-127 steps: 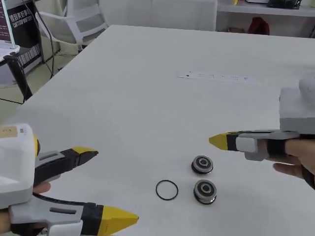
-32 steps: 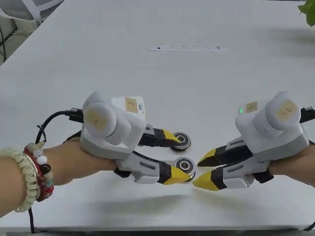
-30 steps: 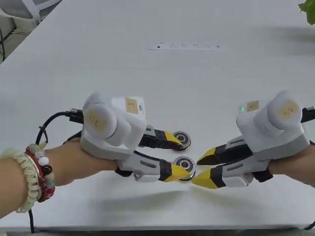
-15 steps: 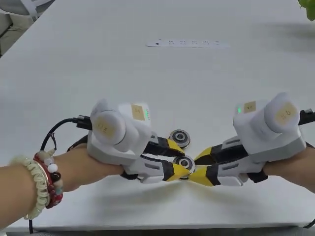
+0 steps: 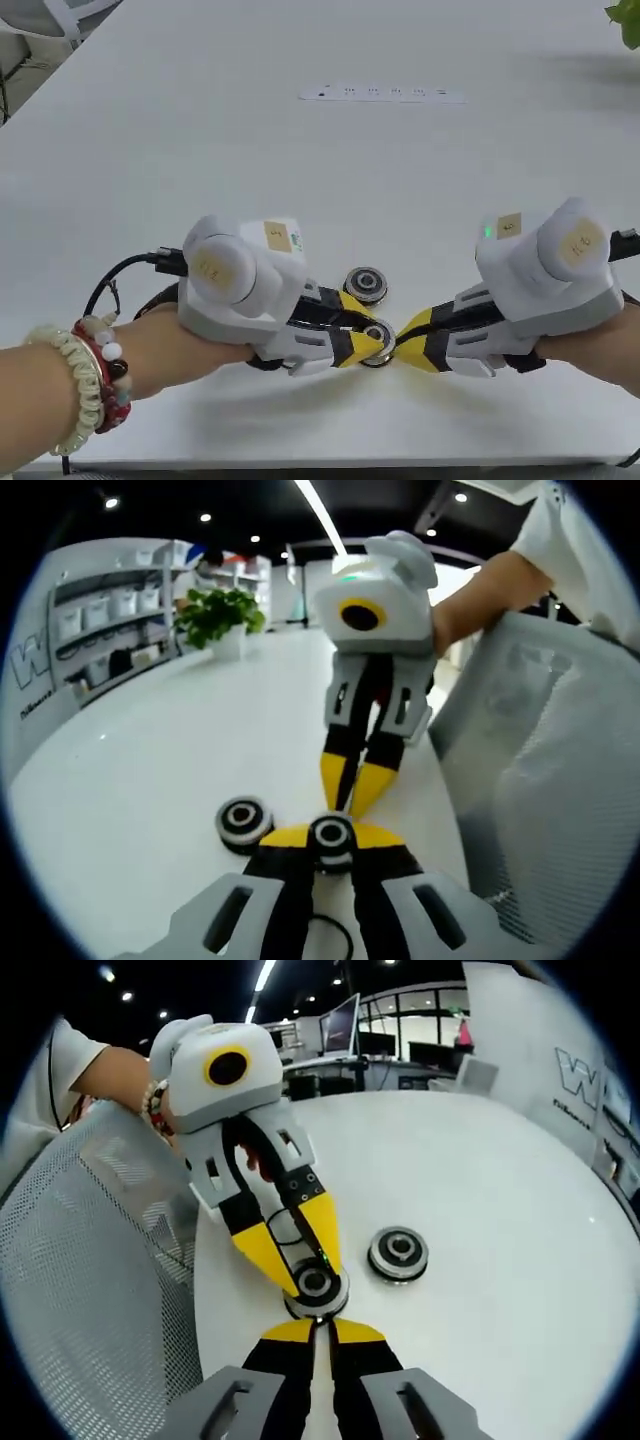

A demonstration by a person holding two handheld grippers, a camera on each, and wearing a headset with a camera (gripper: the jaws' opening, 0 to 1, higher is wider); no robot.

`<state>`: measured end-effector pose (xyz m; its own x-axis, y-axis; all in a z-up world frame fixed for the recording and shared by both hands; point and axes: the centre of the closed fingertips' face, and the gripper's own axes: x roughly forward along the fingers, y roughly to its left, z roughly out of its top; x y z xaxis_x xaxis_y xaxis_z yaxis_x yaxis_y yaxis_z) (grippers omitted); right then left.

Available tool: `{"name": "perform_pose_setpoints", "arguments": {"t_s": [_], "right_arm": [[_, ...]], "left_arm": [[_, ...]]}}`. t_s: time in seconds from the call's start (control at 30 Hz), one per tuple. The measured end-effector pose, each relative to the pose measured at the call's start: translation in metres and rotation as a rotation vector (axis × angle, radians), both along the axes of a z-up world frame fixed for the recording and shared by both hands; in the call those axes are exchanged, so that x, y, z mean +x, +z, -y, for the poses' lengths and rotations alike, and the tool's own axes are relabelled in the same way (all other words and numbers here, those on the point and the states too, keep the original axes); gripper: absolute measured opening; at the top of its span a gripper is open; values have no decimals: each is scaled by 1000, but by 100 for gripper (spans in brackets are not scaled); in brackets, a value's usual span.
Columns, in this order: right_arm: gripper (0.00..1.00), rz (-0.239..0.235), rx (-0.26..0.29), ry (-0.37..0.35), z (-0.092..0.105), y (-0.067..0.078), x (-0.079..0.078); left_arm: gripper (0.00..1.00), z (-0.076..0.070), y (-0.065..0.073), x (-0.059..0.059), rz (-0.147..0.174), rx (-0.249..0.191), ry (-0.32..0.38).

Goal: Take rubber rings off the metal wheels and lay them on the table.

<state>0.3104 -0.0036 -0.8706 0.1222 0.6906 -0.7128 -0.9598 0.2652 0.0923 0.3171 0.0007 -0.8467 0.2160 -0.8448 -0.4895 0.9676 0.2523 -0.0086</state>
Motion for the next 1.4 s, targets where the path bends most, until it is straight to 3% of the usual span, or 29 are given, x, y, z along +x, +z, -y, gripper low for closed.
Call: {"name": "perform_pose_setpoints", "arguments": {"t_s": [0.1,0.17,0.27,0.47,0.57,0.7,0.97,1.07,1.13,1.2,1.23,1.4], "right_arm": [[1,4,-7,-8,0,0,1],[0,-19,-2,-39,1,0,2],[0,-116,24,-130,2,0,3],[0,-247,102,-239,5,-1,4],[0,-338,163,-306,6,0,5],[0,-413,223,-357,8,2,5],[0,-501,296,-409,7,6,2],[0,-550,366,-432,4,14,1],[0,-549,362,-430,6,13,1],[0,-594,424,-454,1,21,3],[0,-590,399,-456,3,17,2],[0,-626,432,-474,0,20,2]], "left_arm": [[14,0,0,1,0,-14,6],[14,0,0,1,4,-18,8],[14,0,0,1,11,-22,5],[14,1,0,2,22,-35,8],[14,0,-1,2,22,-53,8],[14,0,0,2,27,-66,8],[14,0,0,2,34,-85,8],[14,0,-1,2,35,-88,8],[14,0,-1,2,38,-90,7],[14,0,-1,2,38,-95,5],[14,0,-1,2,39,-98,4],[14,0,-1,2,40,-97,4]]}}
